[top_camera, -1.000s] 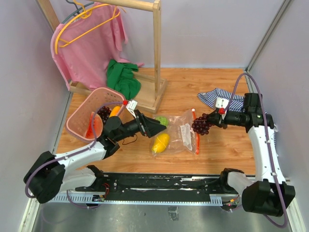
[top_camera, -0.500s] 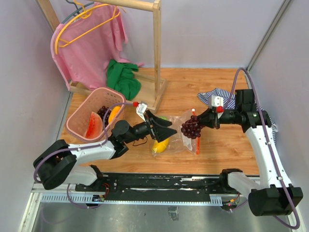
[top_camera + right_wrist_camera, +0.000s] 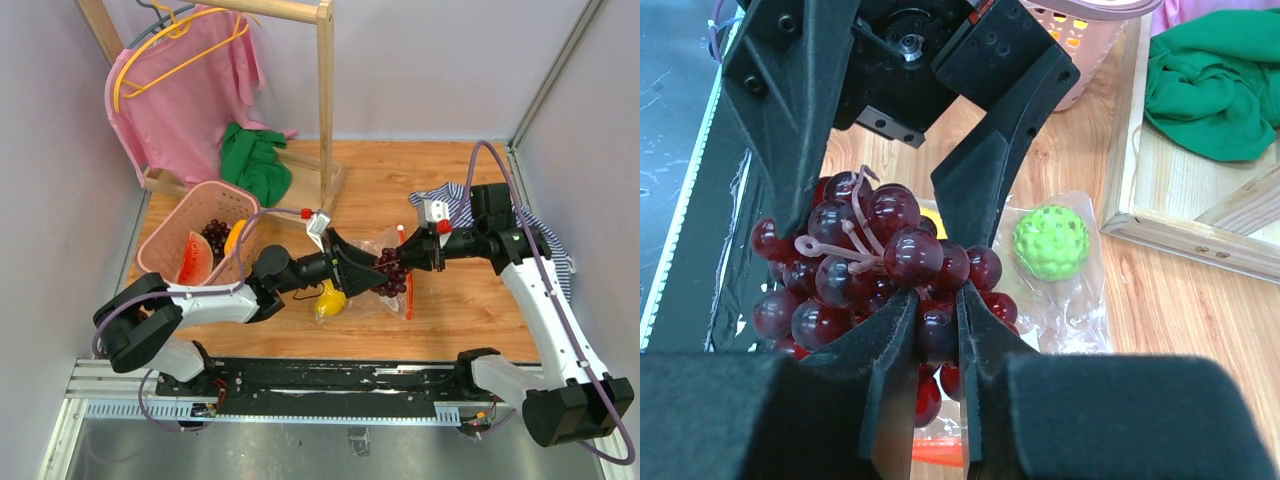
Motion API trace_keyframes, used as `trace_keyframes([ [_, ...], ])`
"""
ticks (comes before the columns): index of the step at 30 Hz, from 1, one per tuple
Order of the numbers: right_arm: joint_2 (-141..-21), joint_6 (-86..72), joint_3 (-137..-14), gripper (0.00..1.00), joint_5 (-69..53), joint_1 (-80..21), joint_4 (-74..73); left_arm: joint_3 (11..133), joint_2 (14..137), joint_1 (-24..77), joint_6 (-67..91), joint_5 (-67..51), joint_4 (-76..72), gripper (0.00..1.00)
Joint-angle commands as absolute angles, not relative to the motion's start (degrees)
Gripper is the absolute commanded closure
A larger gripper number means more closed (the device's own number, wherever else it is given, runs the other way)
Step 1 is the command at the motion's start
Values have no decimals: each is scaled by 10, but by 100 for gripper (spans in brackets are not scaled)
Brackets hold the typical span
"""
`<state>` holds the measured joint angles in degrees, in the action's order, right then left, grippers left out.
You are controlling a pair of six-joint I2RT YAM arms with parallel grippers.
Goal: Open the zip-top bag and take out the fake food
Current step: Place the fake fruit in the bin.
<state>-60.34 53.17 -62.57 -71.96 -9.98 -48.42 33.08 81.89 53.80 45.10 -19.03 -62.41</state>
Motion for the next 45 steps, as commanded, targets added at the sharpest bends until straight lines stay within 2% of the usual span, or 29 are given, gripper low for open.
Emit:
trace_keyframes([
  [1, -604, 512, -643, 99, -735, -114, -470, 363, 843, 555, 447, -211, -635, 1],
  [7, -602, 510, -637, 100, -731, -122, -468, 384, 872, 561, 455, -225, -628, 1],
  [16, -604, 505, -630, 99, -727, -132, -458, 409, 900, 564, 470, -238, -622, 9],
  [22, -605, 501, -625, 99, -714, -138, -454, 412, 905, 564, 473, -238, -620, 26],
  [25, -603, 495, -624, 98, -705, -139, -451, 406, 902, 564, 473, -236, -621, 43],
  [28, -600, 489, -622, 94, -699, -138, -448, 397, 895, 563, 472, -230, -624, 61],
  [30, -599, 485, -621, 86, -700, -138, -446, 390, 889, 563, 474, -227, -627, 75],
  [32, -598, 481, -619, 82, -700, -138, -443, 382, 885, 559, 478, -224, -630, 83],
  [35, -597, 476, -616, 76, -702, -138, -439, 370, 877, 551, 488, -225, -641, 89],
  [40, -596, 469, -615, 67, -705, -138, -437, 350, 865, 539, 500, -226, -660, 94],
  [45, -597, 462, -613, 51, -708, -138, -433, 336, 855, 531, 503, -227, -665, 97],
])
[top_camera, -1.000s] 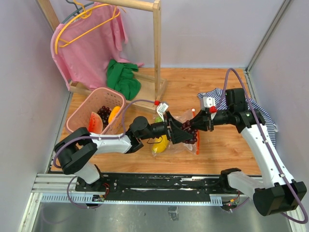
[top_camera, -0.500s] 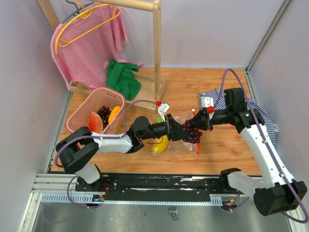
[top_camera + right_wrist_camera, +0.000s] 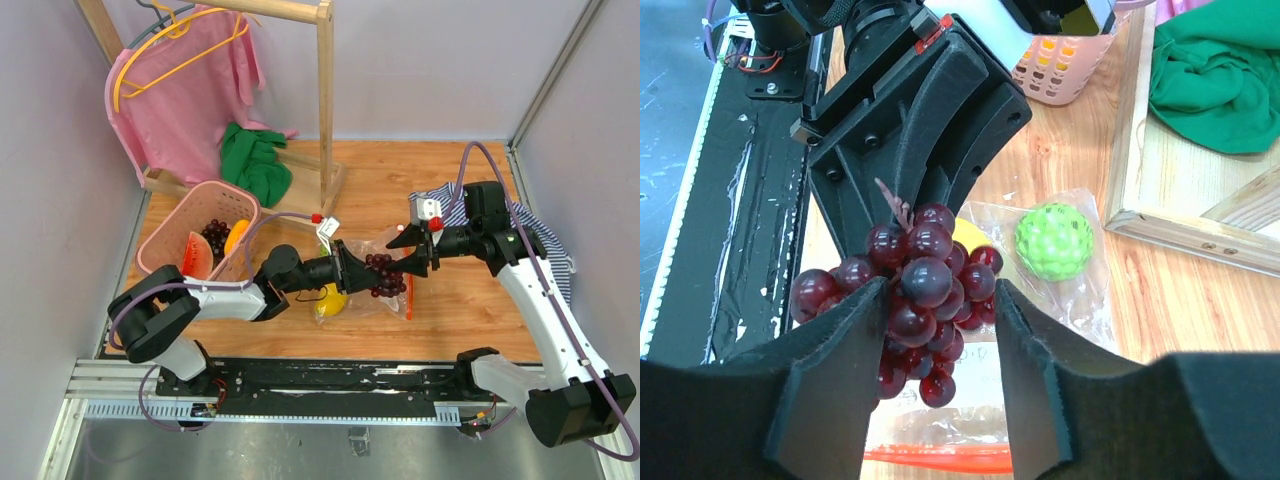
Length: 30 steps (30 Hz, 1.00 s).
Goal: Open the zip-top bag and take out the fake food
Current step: Place the fake fruit in the bin.
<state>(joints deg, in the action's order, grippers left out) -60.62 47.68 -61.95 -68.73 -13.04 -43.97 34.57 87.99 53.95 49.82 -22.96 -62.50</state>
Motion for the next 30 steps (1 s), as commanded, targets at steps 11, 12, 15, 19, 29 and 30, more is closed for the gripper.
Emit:
trace_keyframes([
  [11, -586, 455, -604, 19, -740, -119, -434, 285, 806, 503, 503, -213, -668, 99],
  [12, -584, 456, -602, 17, -745, -115, -434, 280, 799, 500, 502, -213, -665, 99],
  [15, -577, 461, -591, 16, -762, -104, -434, 267, 776, 489, 502, -216, -654, 99],
  [19, -567, 472, -572, 15, -782, -79, -434, 252, 729, 469, 493, -216, -613, 100],
  [29, -566, 495, -503, 12, -779, -15, -397, 278, 553, 378, 410, -186, -296, 100],
  [30, -567, 498, -495, 11, -773, -7, -394, 286, 536, 370, 397, -177, -260, 100],
])
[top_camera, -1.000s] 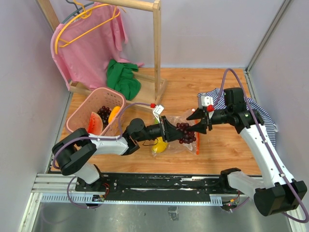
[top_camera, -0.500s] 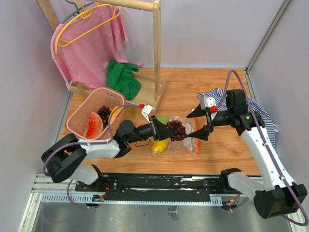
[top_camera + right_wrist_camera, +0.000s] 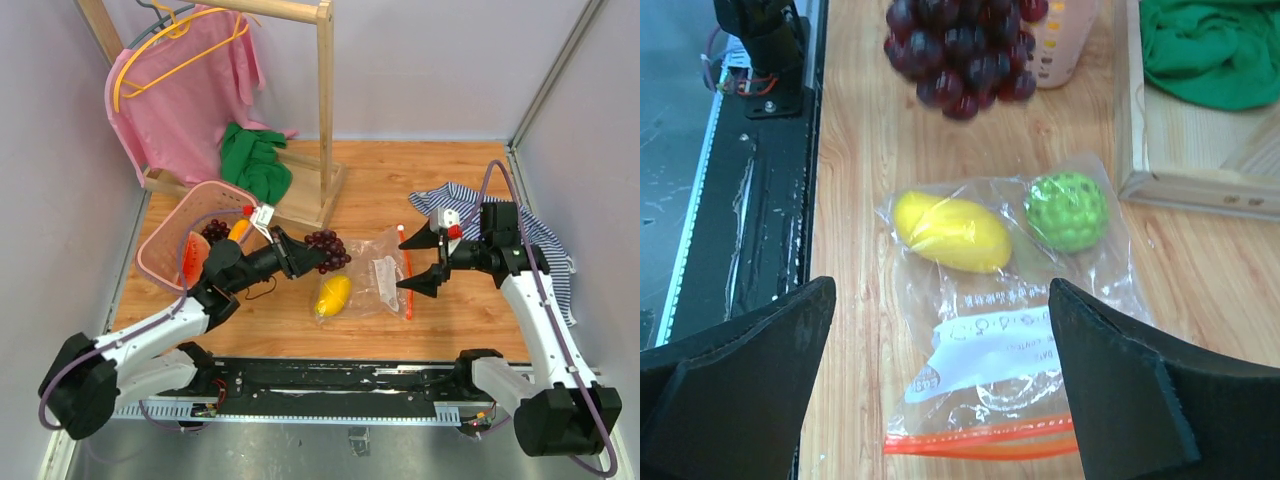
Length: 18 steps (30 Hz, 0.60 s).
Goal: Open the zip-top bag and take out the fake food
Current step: Place the fake fruit in the bin.
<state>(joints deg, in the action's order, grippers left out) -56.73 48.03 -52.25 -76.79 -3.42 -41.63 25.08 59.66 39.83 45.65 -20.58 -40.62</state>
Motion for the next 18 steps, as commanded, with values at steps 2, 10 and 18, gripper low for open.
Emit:
trace_keyframes([
  [2, -569, 504, -488, 11, -768, 6, -393, 310, 510, 348, 371, -159, -183, 100],
  [10, -564, 516, -472, 10, -755, 43, -393, 407, 481, 229, 289, -164, 32, 100],
  [18, -556, 528, -464, 9, -728, 45, -393, 461, 492, 131, 243, -187, 105, 100],
])
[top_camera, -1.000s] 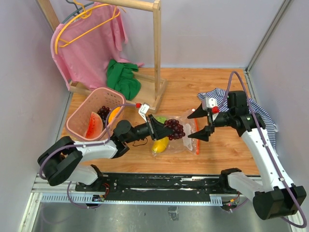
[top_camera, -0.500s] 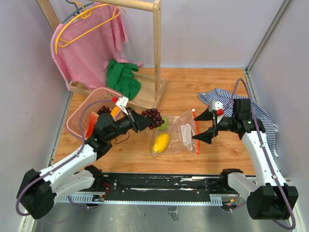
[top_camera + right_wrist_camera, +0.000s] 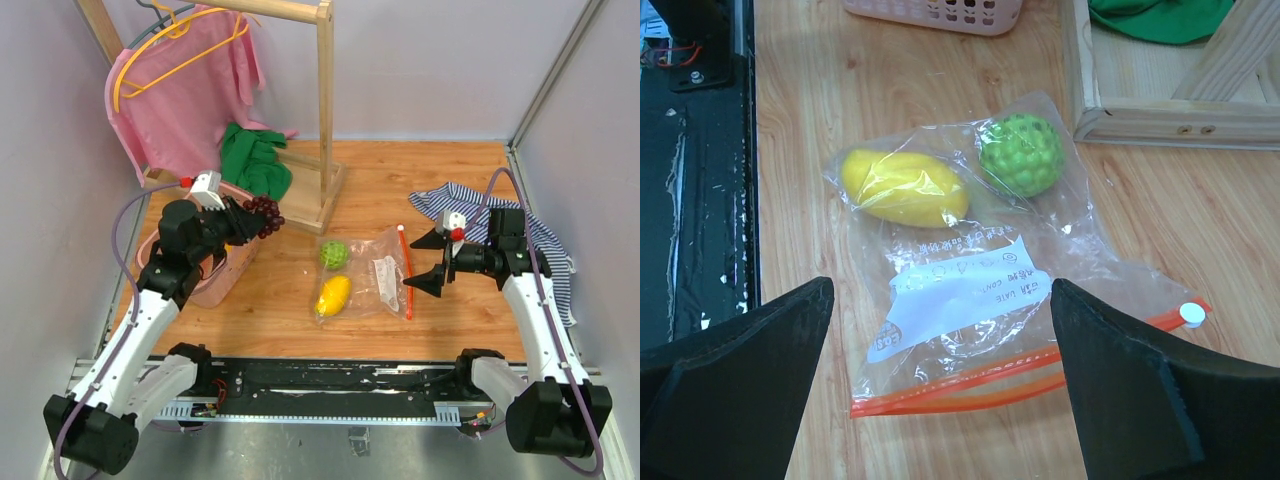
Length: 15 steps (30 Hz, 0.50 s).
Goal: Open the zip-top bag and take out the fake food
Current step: Place the fake fruit in the bin.
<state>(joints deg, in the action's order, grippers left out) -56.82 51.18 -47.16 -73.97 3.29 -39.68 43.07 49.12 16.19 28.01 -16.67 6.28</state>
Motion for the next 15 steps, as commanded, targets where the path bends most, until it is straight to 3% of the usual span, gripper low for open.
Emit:
trace_keyframes([
  [1, -556, 528, -463, 9, -728, 45, -393, 464, 493, 123, 242, -190, 108, 100],
  [15, -552, 531, -459, 9, -727, 46, -394, 463, 494, 16, 248, -250, 94, 100],
])
